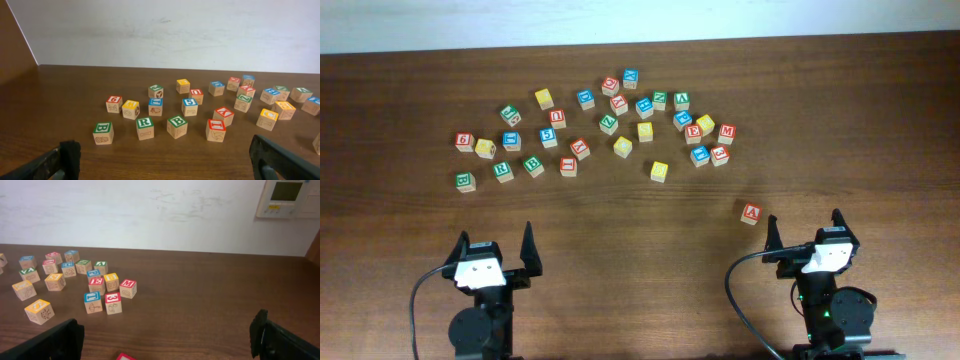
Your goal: Spell out RSS
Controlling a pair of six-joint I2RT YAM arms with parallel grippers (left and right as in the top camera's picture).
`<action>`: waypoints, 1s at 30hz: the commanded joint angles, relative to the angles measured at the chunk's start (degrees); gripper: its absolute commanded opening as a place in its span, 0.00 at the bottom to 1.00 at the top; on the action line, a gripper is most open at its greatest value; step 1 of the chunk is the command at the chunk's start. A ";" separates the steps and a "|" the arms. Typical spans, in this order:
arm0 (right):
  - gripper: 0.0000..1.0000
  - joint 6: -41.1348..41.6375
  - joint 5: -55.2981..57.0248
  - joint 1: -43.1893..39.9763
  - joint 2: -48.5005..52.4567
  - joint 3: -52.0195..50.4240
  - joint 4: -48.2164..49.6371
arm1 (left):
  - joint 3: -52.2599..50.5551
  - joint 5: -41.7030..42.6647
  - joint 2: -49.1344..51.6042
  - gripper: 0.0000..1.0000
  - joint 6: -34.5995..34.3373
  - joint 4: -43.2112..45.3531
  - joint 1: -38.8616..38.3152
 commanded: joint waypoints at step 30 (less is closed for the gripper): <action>0.98 0.07 0.46 -0.42 -0.59 -0.48 -0.09 | 69.16 36.30 45.86 0.99 8.50 -36.24 0.22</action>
